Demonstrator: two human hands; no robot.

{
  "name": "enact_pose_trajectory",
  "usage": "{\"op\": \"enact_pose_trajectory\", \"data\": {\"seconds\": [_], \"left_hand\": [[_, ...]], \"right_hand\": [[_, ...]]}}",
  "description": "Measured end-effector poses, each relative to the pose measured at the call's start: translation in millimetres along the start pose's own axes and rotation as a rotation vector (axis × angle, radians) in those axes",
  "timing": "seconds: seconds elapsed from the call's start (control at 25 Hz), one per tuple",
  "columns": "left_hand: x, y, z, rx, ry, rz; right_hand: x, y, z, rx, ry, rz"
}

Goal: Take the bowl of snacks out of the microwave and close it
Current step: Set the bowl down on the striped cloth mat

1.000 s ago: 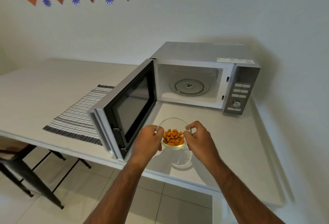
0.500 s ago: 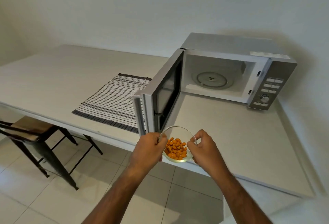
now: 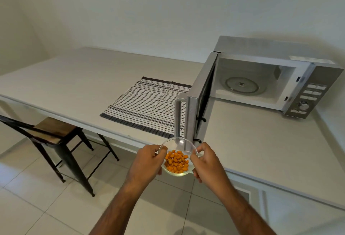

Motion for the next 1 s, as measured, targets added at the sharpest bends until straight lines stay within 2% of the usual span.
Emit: {"op": "enact_pose_trajectory", "data": {"seconds": [0.2, 0.52, 0.76, 1.0], "left_hand": [[12.8, 37.4, 47.6, 0.011, -0.076, 0.039], [67.6, 77.6, 98.4, 0.003, -0.212, 0.076], [130.0, 83.7, 111.3, 0.085, -0.24, 0.078], [181.4, 83.2, 101.5, 0.032, -0.228, 0.126]], "right_hand": [[20.0, 17.3, -59.3, 0.085, 0.063, 0.039], [76.8, 47.3, -123.4, 0.065, 0.133, 0.137], [124.5, 61.6, -136.6, 0.156, 0.015, 0.085], [162.4, 65.2, -141.3, 0.231, -0.027, -0.016]]}}
Point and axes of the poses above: each hand's wrist, its own x-axis towards the middle knuckle, its own z-axis out of the back of the hand, y = z × x, the point moved 10 cm from there along x, towards the middle knuckle
